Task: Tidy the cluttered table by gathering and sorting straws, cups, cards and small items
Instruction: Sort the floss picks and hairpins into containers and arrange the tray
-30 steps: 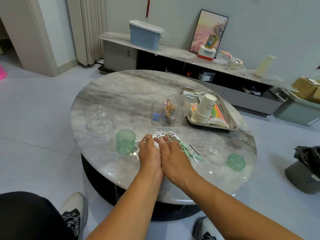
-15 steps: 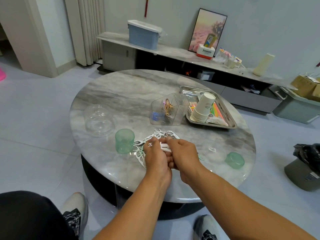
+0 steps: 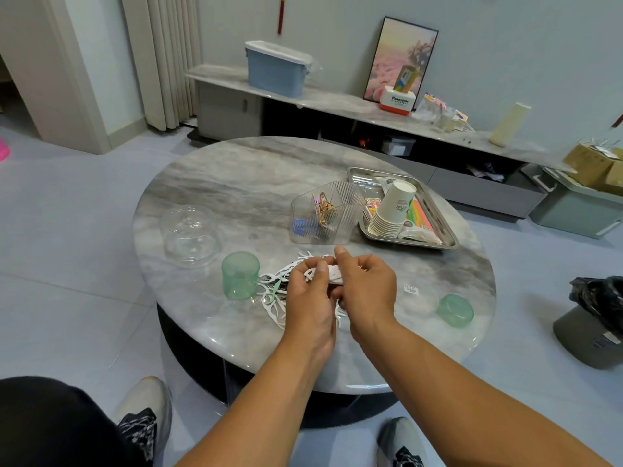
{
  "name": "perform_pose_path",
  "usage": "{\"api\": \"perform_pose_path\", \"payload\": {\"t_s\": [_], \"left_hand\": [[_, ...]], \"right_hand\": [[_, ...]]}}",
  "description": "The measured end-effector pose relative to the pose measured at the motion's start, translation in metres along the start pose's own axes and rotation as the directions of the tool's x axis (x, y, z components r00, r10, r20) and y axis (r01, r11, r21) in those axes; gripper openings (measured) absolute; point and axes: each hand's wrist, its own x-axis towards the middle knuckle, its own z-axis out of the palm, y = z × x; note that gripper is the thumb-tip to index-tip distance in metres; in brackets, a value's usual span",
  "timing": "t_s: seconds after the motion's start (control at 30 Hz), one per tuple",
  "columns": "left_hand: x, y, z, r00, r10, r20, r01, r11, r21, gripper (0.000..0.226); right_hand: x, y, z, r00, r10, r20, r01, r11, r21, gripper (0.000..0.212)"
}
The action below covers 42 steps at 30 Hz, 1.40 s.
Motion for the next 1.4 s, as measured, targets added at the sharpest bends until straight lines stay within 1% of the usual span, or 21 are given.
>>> {"api": "perform_pose_path", "payload": {"t_s": [0.1,0.2,0.27,0.33,0.43,0.53,0.63,0.7,0.77,0.9,0.97,1.03,1.07,1.1,1.13,1.2,1.23,1.27,1.3,1.33,1.4], "left_hand": [[0.003,-0.002,-0.004,0.998,0.04,-0.042,-0.036,0.995,0.089,0.014],[0.002,-0.005,-0.005,0.996,0.049,-0.069,-0.042,0.994,0.1,0.017],[0.002,-0.007,-0.007,0.997,0.047,-0.067,-0.039,0.992,0.121,0.019],[0.002,-0.006,-0.008,0.997,0.059,-0.044,-0.052,0.987,0.151,0.021],[0.004,-0.002,-0.01,0.997,0.075,-0.028,-0.07,0.984,0.165,0.021],[0.01,0.007,-0.01,0.997,0.053,-0.049,-0.049,0.995,0.088,0.019],[0.013,0.012,-0.011,0.998,0.02,-0.062,-0.017,0.998,0.058,0.018],[0.012,0.011,-0.013,0.999,-0.001,-0.046,0.004,0.999,0.052,0.019],[0.014,0.008,-0.016,0.999,-0.02,-0.031,0.022,0.997,0.072,0.022],[0.016,0.008,-0.021,1.0,-0.026,0.003,0.025,0.994,0.11,0.023],[0.018,0.012,-0.025,1.0,0.011,0.012,-0.013,0.982,0.189,0.024],[0.021,0.019,-0.029,0.996,0.085,0.024,-0.089,0.951,0.295,0.021],[0.022,0.024,-0.032,0.988,0.15,0.034,-0.152,0.926,0.345,0.017],[0.023,0.028,-0.034,0.967,0.251,0.042,-0.246,0.878,0.41,0.016],[0.023,0.034,-0.038,0.925,0.376,0.051,-0.352,0.801,0.484,0.018],[0.024,0.044,-0.047,0.797,0.601,0.057,-0.501,0.606,0.617,0.029],[0.025,0.048,-0.053,0.731,0.68,0.054,-0.524,0.509,0.683,0.038],[0.026,0.05,-0.058,0.675,0.736,0.052,-0.513,0.418,0.75,0.05],[0.027,0.05,-0.063,0.639,0.768,0.048,-0.472,0.342,0.813,0.063],[0.029,0.05,-0.068,0.63,0.776,0.039,-0.416,0.295,0.86,0.075],[0.032,0.045,-0.078,0.679,0.735,0.001,-0.311,0.287,0.906,0.096]], "right_hand": [[-0.002,0.002,0.005,0.998,-0.005,0.057,0.009,0.998,-0.059,0.033],[-0.001,-0.001,0.007,0.994,-0.094,0.052,0.101,0.981,-0.163,0.033],[0.0,-0.002,0.009,0.99,-0.134,0.044,0.14,0.973,-0.184,0.032],[0.0,-0.001,0.01,0.991,-0.119,0.062,0.128,0.975,-0.181,0.031],[0.0,0.0,0.01,0.986,-0.065,0.152,0.076,0.995,-0.07,0.029],[0.001,-0.003,0.011,0.972,-0.03,0.233,0.016,0.998,0.064,0.028],[0.002,-0.005,0.013,0.969,-0.028,0.244,0.007,0.996,0.084,0.037],[0.003,-0.004,0.013,0.972,-0.031,0.233,0.011,0.996,0.086,0.034],[0.005,-0.003,0.014,0.976,-0.027,0.215,0.007,0.996,0.093,0.025],[0.006,-0.003,0.014,0.966,0.005,0.258,-0.042,0.99,0.136,0.025],[0.008,-0.008,0.012,0.959,0.023,0.284,-0.072,0.984,0.162,0.024],[0.012,-0.013,0.009,0.96,0.04,0.278,-0.093,0.979,0.18,0.023],[0.014,-0.015,0.006,0.961,0.054,0.27,-0.109,0.975,0.196,0.024],[0.017,-0.017,0.003,0.963,0.073,0.261,-0.133,0.966,0.22,0.024],[0.02,-0.018,0.0,0.962,0.098,0.253,-0.163,0.955,0.248,0.024],[0.024,-0.02,-0.006,0.959,0.155,0.239,-0.223,0.93,0.291,0.023],[0.026,-0.02,-0.007,0.956,0.178,0.231,-0.244,0.921,0.302,0.023],[0.027,-0.019,-0.008,0.955,0.197,0.224,-0.261,0.915,0.307,0.023],[0.029,-0.019,-0.009,0.954,0.208,0.216,-0.269,0.912,0.309,0.023],[0.029,-0.018,-0.008,0.953,0.215,0.211,-0.274,0.91,0.311,0.024],[0.03,-0.017,-0.007,0.954,0.218,0.207,-0.275,0.91,0.311,0.025]]}}
